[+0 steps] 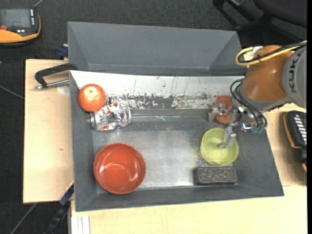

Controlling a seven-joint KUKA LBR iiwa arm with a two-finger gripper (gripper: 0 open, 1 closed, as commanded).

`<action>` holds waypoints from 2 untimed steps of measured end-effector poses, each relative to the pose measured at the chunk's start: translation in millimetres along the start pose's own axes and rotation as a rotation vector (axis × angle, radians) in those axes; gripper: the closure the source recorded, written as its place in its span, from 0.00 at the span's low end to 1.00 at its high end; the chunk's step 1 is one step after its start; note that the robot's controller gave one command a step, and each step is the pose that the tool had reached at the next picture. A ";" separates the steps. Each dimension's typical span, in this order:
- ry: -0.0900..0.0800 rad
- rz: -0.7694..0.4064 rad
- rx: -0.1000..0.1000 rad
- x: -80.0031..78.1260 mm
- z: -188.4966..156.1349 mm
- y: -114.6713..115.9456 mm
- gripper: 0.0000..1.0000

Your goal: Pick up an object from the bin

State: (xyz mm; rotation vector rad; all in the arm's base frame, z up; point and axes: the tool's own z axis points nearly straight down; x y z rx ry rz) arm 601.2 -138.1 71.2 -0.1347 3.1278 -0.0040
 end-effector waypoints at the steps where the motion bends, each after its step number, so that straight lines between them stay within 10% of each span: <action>1: -0.016 -0.019 0.004 -3.7 -105.8 0.0 0.00; 2: -0.012 0.034 0.001 20.8 -26.8 -6.7 0.00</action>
Offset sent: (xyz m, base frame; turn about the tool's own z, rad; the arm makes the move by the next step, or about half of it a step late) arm -0.0013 0.0004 0.0985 -0.0204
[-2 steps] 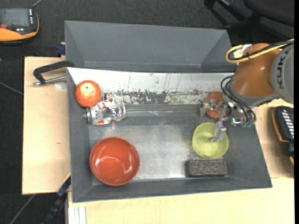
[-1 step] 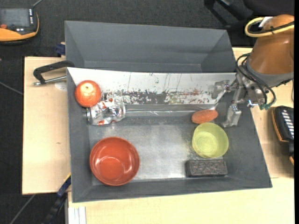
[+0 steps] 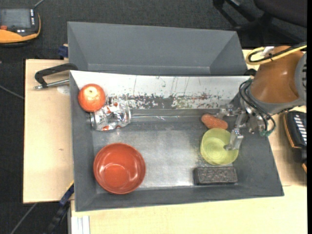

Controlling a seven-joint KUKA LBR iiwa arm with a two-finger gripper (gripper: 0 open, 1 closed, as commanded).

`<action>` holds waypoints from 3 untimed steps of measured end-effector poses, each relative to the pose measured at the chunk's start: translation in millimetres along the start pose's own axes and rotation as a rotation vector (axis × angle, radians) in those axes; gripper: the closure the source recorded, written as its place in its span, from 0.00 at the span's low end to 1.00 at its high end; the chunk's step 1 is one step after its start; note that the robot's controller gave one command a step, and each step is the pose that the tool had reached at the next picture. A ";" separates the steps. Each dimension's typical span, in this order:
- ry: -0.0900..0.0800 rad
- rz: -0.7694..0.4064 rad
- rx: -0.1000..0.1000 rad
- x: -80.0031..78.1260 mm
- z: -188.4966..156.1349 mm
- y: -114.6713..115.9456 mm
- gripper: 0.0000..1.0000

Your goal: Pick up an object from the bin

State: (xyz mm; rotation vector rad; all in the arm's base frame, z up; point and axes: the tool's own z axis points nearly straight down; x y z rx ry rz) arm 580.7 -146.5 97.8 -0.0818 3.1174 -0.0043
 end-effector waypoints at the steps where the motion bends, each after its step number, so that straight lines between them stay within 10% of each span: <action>1: -0.003 0.115 -0.001 7.1 24.0 45.2 0.00; 2: -0.014 0.014 -0.001 65.2 -45.3 65.8 0.00; 3: -0.011 0.014 -0.001 64.9 -42.4 65.6 0.00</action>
Offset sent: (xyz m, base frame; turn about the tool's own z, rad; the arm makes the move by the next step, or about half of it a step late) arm -0.0104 0.0428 -0.0252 0.1160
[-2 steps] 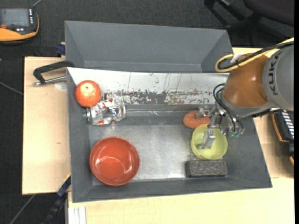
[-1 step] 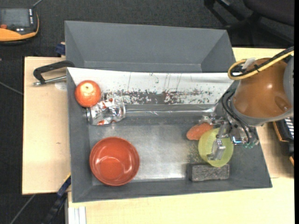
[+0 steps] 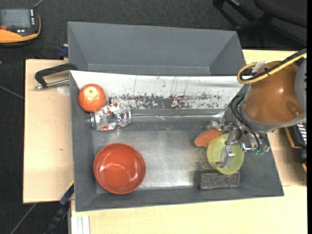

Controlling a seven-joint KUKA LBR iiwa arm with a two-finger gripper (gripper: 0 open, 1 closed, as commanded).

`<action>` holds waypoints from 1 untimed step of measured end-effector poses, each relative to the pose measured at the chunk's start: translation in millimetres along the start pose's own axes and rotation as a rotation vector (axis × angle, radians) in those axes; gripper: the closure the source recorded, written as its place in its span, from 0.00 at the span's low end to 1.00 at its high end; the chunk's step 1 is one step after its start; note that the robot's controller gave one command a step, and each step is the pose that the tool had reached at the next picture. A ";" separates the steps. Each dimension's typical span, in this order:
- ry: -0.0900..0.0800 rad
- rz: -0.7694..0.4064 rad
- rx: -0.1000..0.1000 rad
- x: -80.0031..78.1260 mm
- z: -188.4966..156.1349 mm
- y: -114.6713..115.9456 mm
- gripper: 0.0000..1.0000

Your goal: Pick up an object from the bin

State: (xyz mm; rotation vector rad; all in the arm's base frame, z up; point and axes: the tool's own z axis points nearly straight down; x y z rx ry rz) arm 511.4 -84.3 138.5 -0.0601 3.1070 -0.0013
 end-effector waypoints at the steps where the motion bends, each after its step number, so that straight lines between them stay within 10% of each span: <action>1: 0.001 0.000 0.001 0.4 0.2 -0.5 1.00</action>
Offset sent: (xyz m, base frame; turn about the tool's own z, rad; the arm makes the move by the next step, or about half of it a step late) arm 0.0000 0.0000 0.0000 0.0000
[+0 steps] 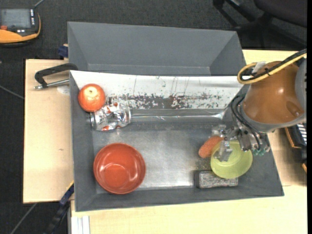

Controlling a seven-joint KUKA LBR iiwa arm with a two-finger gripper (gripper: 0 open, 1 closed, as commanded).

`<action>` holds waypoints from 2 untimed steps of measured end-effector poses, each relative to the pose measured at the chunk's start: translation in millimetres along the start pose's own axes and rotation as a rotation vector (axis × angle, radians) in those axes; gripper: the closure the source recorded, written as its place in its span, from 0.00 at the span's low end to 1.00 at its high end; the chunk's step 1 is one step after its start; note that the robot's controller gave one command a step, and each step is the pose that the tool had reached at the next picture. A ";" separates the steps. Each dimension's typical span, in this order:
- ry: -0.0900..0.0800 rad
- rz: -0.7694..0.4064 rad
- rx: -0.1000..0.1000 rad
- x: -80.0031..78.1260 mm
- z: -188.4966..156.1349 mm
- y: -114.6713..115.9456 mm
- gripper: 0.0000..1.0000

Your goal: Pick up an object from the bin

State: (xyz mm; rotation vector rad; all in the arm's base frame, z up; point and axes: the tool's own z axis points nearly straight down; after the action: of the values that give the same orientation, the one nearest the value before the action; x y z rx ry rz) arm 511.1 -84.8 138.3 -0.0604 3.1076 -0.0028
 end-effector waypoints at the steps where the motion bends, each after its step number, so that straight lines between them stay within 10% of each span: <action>1: 0.000 0.000 0.000 0.0 0.0 -0.1 1.00; 2: 0.000 0.000 0.000 0.0 0.0 -0.1 1.00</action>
Offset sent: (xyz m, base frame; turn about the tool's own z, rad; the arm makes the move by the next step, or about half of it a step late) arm 0.0000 0.0000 0.0000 0.0000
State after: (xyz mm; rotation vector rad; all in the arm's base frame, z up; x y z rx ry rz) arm 511.1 -84.9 138.3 -0.0604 3.1075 -0.0033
